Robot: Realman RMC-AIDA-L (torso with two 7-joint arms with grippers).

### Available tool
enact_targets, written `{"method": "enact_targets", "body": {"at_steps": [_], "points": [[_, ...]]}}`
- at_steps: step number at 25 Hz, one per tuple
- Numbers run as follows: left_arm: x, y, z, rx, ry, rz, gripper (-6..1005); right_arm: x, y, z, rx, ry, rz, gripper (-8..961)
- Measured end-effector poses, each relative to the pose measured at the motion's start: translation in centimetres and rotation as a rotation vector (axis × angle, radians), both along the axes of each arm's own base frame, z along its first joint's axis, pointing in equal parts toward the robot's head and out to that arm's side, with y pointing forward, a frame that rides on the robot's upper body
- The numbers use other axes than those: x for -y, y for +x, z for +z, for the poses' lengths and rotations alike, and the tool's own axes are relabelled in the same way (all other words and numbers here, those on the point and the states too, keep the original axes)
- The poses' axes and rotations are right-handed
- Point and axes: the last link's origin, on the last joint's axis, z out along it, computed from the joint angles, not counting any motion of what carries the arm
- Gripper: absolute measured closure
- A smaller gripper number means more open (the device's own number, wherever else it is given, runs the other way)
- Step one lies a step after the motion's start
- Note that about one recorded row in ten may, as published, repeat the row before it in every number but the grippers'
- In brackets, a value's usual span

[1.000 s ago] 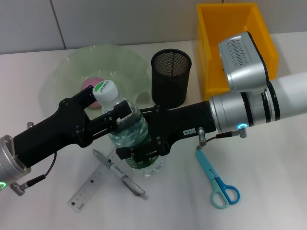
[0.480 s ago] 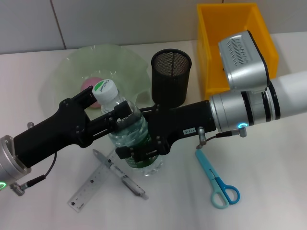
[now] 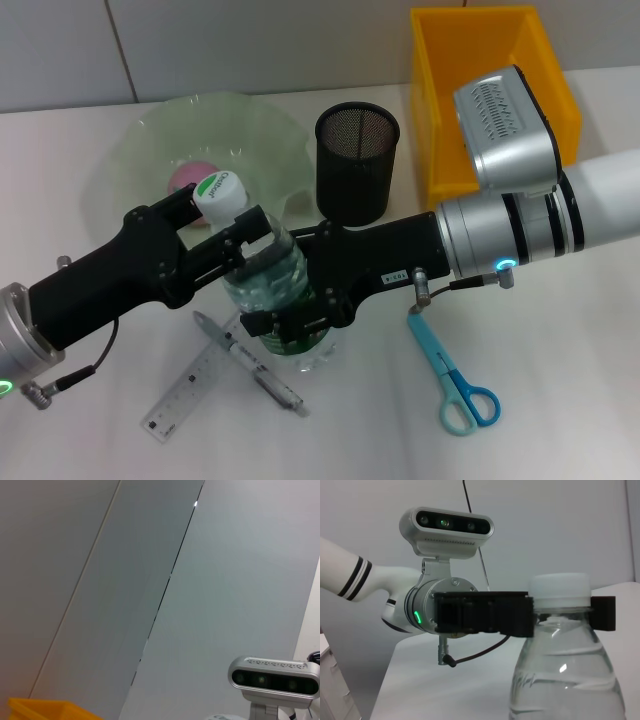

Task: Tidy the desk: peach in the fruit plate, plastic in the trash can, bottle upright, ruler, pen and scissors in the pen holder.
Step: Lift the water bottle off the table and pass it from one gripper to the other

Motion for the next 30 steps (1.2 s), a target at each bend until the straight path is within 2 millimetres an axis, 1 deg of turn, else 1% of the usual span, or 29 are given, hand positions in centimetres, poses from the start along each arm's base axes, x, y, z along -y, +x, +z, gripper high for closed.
{"method": "enact_targets", "body": {"at_steps": [2,8,13,18,30], "points": [[0.03,-0.08,0.03,0.000,0.000,0.004,287,0.00,0.00,0.00,0.000,0.000,0.000,181],[0.06,-0.16,-0.10,0.004,-0.006,0.014,461,-0.03,-0.03,0.02,0.000,0.001,0.001,181],[-0.04,-0.22,-0.05,0.000,-0.003,0.018,456,-0.05,-0.10,0.02,-0.004,0.002,0.000,181],[-0.02,-0.37,0.06,-0.001,0.000,0.022,528,-0.04,-0.09,0.01,-0.004,0.002,-0.001,181],[-0.01,-0.47,0.14,0.001,0.004,0.027,540,-0.11,-0.27,0.03,-0.007,-0.019,-0.037,180]]}}
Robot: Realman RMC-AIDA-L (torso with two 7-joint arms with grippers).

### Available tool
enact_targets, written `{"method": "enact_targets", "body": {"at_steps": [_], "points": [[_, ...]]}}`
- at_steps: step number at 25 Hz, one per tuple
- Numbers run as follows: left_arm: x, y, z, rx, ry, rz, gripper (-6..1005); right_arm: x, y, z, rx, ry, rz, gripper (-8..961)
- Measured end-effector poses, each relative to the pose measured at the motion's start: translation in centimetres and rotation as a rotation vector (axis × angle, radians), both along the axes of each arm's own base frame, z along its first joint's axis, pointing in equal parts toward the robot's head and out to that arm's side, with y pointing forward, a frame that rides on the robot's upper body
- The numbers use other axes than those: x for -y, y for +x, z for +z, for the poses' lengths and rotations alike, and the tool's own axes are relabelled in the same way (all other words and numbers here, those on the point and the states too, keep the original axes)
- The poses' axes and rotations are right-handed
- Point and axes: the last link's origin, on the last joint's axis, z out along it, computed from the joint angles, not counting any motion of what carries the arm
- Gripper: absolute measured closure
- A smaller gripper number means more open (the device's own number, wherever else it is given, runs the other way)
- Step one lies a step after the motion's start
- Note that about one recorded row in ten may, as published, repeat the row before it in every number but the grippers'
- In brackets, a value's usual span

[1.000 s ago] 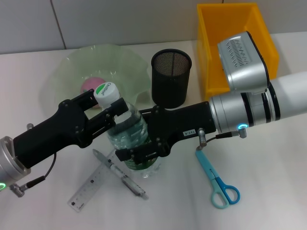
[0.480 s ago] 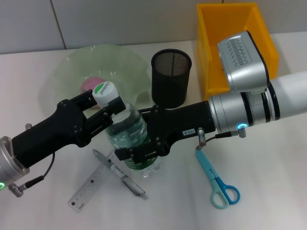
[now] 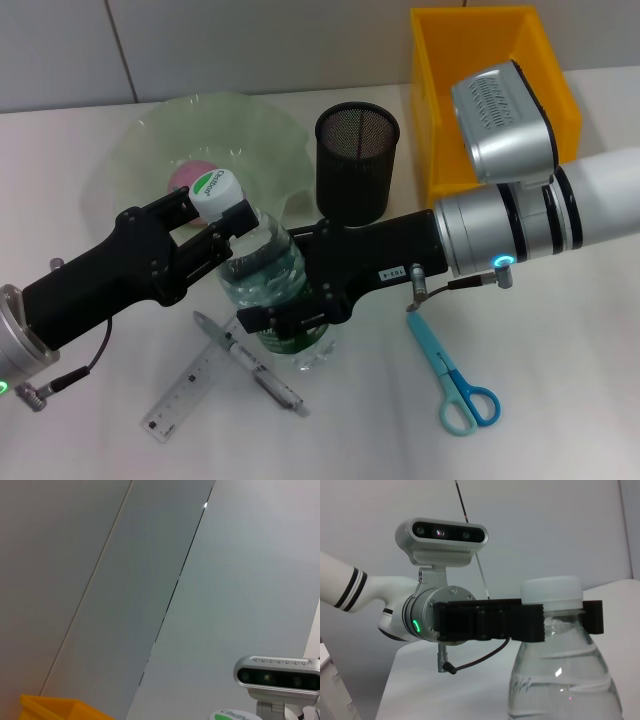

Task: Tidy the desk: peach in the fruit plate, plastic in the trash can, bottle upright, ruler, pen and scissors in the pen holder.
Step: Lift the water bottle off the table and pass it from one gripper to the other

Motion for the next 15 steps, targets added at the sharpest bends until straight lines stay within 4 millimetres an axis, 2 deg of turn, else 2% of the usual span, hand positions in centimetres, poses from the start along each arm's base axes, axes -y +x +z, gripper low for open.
{"method": "enact_targets", "body": {"at_steps": [15], "points": [[-0.07,0.04,0.03,0.001,0.002,-0.001,546,-0.28,-0.34,0.03,-0.002,-0.003,-0.022,180]]}}
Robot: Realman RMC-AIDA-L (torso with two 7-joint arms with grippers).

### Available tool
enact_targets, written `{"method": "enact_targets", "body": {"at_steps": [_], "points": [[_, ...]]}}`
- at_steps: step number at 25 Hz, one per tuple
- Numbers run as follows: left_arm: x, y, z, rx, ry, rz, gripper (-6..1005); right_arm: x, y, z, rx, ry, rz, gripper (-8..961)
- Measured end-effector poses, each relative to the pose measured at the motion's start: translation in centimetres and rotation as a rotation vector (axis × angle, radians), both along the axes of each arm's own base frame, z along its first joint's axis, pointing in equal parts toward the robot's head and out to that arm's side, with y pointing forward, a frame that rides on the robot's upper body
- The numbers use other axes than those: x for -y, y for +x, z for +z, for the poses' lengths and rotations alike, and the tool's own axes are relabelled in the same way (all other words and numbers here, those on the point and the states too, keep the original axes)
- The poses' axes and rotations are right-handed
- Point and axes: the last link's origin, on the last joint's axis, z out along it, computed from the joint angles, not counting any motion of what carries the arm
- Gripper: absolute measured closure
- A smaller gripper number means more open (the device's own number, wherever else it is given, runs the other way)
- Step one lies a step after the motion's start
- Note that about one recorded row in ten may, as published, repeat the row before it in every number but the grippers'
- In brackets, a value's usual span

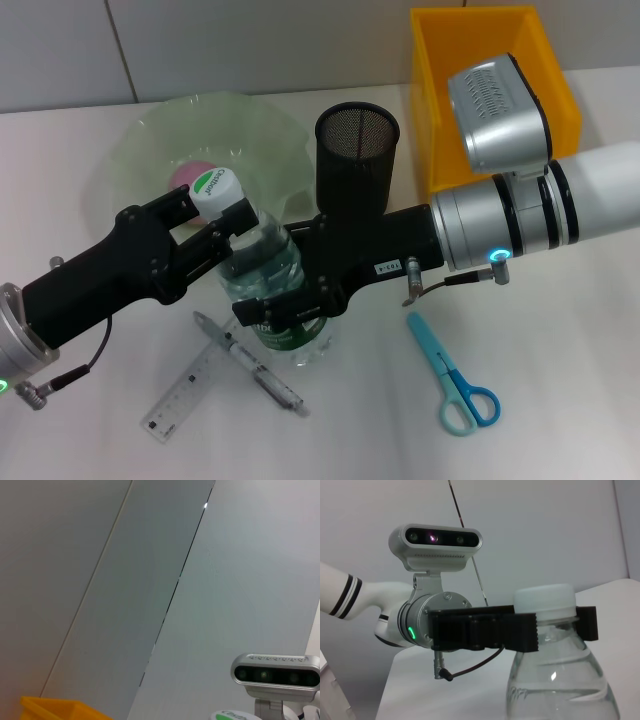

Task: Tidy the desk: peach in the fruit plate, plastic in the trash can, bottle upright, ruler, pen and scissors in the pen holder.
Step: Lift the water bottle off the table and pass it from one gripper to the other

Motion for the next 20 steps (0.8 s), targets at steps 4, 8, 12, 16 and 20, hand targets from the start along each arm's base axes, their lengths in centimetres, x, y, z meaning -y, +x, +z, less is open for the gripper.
{"method": "enact_targets", "body": {"at_steps": [4,8,12,16,20], "points": [[-0.03,-0.02,0.05,0.007,-0.001,0.008,546,-0.03,0.00,0.01,0.000,0.001,-0.001,180],[-0.05,-0.05,0.11,0.015,-0.007,0.017,547,-0.04,0.00,0.01,0.002,0.002,0.001,180],[-0.07,-0.06,0.14,0.021,-0.015,0.025,547,0.07,0.02,0.01,0.020,0.001,0.023,181],[-0.16,-0.04,0.23,0.022,-0.014,0.024,549,0.18,0.01,-0.11,0.035,-0.002,0.044,181],[-0.27,-0.10,0.46,0.025,-0.002,0.029,550,0.12,0.03,-0.08,0.039,0.002,0.048,181]]}}
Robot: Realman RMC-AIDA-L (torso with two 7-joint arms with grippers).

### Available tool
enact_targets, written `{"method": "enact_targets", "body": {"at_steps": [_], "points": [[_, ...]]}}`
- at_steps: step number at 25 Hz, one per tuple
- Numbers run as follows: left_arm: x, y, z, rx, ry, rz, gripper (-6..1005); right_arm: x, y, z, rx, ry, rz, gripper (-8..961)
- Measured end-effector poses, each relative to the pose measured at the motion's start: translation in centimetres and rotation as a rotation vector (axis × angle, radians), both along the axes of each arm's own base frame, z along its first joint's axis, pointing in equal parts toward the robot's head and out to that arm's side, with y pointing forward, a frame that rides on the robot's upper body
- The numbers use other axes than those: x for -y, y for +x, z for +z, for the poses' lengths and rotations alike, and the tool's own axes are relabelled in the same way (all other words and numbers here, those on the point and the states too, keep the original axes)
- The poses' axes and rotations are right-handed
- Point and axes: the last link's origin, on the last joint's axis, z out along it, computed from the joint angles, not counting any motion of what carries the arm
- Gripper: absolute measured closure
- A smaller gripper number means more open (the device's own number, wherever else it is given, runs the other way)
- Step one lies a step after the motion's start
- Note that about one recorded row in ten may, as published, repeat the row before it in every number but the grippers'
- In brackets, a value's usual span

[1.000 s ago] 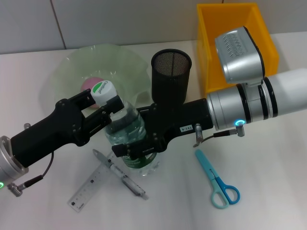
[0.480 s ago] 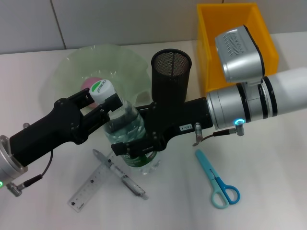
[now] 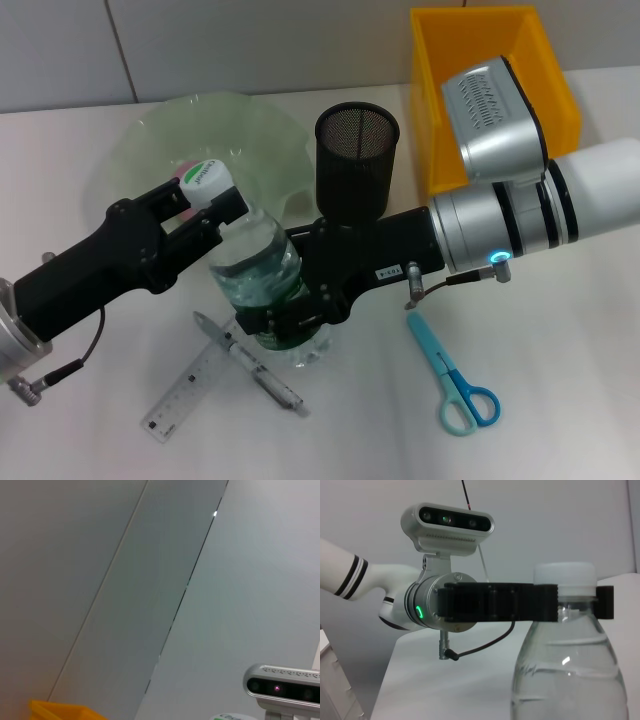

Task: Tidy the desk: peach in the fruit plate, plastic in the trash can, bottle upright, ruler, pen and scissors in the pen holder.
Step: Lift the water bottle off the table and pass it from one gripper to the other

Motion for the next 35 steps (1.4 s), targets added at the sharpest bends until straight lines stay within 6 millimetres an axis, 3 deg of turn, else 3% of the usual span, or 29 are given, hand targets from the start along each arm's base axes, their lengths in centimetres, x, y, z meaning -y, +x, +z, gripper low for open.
{"method": "enact_targets", "body": {"at_steps": [35], "points": [[-0.27,-0.16,0.70,0.028,0.024,0.023,551,0.19,0.80,0.14,0.034,-0.006,-0.009,183]]}}
